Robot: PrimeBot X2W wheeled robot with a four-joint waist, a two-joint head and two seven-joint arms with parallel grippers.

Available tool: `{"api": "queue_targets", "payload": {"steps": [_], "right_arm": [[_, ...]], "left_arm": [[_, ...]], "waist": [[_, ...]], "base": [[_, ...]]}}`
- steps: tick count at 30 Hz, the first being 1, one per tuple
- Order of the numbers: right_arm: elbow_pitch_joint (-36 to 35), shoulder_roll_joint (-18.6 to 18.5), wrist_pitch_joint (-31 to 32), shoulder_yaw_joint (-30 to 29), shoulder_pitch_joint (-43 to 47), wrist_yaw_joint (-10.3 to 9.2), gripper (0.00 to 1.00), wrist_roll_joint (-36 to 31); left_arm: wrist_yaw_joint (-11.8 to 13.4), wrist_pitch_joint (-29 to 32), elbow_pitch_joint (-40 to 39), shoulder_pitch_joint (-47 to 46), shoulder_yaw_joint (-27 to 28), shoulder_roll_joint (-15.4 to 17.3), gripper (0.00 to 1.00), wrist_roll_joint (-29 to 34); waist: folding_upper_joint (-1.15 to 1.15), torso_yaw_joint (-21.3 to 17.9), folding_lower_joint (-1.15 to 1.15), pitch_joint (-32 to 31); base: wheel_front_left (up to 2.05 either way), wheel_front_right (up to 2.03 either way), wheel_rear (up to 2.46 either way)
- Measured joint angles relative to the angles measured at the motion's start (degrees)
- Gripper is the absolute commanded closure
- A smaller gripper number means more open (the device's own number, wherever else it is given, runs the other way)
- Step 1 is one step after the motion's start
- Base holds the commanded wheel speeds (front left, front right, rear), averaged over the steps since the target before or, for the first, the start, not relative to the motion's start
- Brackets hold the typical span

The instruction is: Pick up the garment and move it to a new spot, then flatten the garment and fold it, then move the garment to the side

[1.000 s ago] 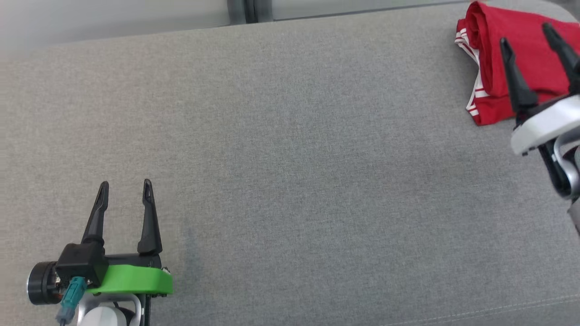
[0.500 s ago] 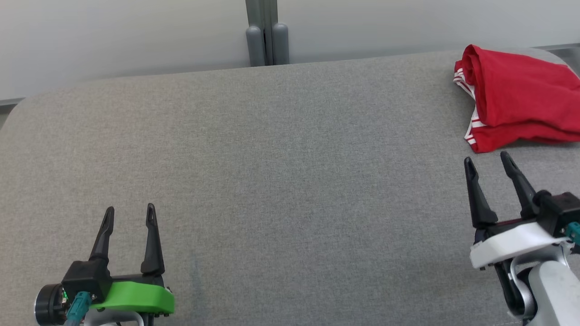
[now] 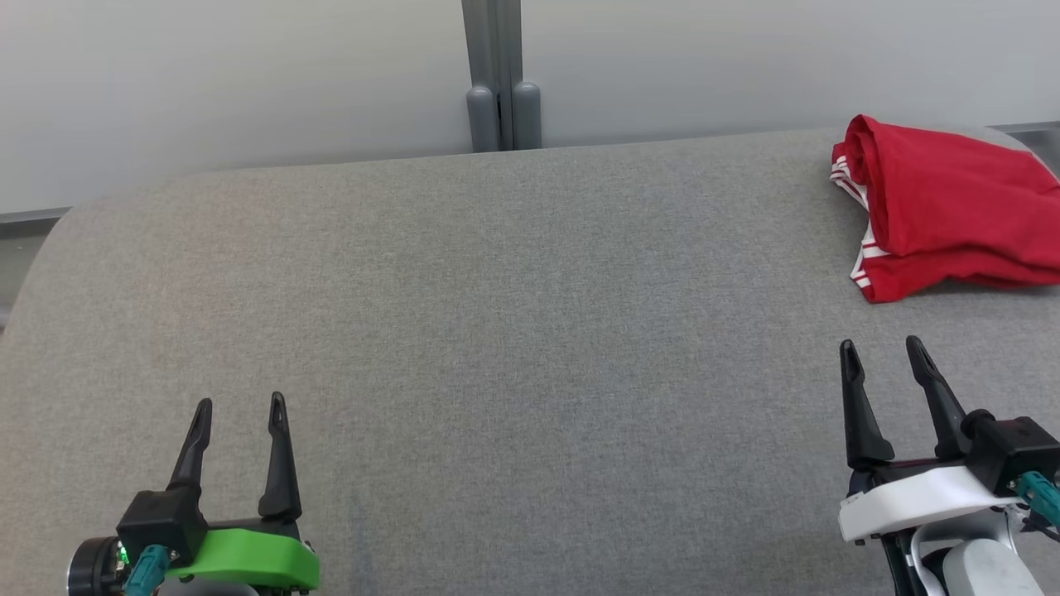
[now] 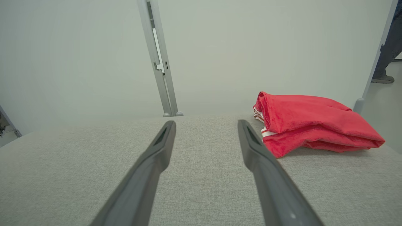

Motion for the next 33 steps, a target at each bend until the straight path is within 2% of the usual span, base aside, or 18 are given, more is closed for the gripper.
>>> {"api": "queue_targets", "payload": {"steps": [29, 30, 33], "right_arm": [[1.2, 1.9, 0.0, 0.3, 0.3, 0.0, 0.0, -0.6], [1.3, 1.9, 0.0, 0.3, 0.3, 0.0, 1.0, -0.6], [2.6, 2.3, 0.1, 0.4, 0.8, 0.01, 1.0, -0.6]], "left_arm": [[-1.6, 0.0, 1.2, 0.2, 0.4, 0.0, 0.0, -0.3], [-1.6, 0.0, 1.1, 0.2, 0.4, 0.0, 1.0, -0.4], [-1.5, 0.0, 2.5, 0.3, 0.2, -0.2, 1.0, -0.4]], "waist": [[0.0, 0.6, 0.0, -1.4], [0.0, 0.6, 0.0, -1.4], [0.0, 0.6, 0.0, -1.4]], "base": [[0.0, 0.0, 0.0], [0.0, 0.0, 0.0], [0.0, 0.0, 0.0]]}}
